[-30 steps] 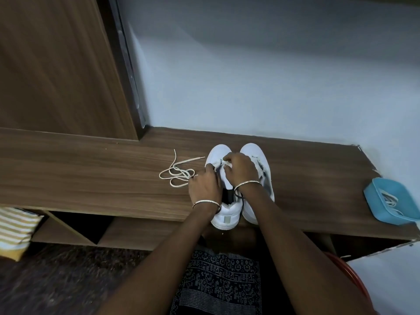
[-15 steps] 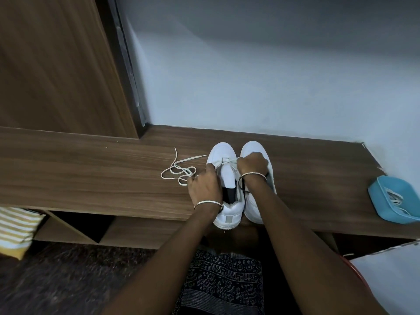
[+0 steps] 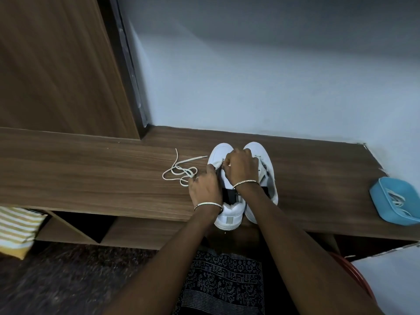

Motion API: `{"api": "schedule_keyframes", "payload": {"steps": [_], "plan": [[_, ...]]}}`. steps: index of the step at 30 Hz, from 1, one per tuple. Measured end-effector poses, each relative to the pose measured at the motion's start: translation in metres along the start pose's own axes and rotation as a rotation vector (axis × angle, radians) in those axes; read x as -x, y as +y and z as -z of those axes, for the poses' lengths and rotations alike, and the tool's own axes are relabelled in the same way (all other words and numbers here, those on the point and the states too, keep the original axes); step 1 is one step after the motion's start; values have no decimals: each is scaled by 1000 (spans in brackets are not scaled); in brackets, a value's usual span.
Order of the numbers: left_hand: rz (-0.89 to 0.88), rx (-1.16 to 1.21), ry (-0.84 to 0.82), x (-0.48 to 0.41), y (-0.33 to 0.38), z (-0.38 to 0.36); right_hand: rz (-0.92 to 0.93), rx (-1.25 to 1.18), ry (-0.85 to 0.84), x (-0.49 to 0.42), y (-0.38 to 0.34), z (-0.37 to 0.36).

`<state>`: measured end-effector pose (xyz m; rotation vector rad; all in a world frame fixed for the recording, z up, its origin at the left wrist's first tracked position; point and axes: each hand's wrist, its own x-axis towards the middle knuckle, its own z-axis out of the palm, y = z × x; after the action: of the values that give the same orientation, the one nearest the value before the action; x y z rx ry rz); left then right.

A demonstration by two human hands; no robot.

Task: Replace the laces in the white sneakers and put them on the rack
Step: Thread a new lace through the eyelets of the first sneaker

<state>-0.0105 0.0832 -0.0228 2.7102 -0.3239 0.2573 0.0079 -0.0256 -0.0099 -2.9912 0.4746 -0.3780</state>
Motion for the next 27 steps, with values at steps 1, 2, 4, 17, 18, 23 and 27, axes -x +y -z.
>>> {"api": "schedule_keyframes", "payload": {"steps": [1, 2, 4, 17, 18, 23, 27], "plan": [[-1, -7, -6, 0, 0, -1, -42, -68, 38, 0, 3, 0], [-2, -10, -22, 0, 0, -1, -104, -176, 81, 0, 5, 2], [-1, 6, -44, 0, -1, -1, -259, -404, 176, -1, 12, 9], [79, 89, -78, 4, 2, 2, -175, -447, 197, 1, 37, 24], [81, 90, -78, 4, 2, 3, -101, -397, 116, 3, 29, 22], [80, 90, -98, 4, 0, 4, 1, -56, -79, 6, 1, 8], [86, 88, -93, 3, 0, 3, -40, 18, -17, 5, 1, 9]]}}
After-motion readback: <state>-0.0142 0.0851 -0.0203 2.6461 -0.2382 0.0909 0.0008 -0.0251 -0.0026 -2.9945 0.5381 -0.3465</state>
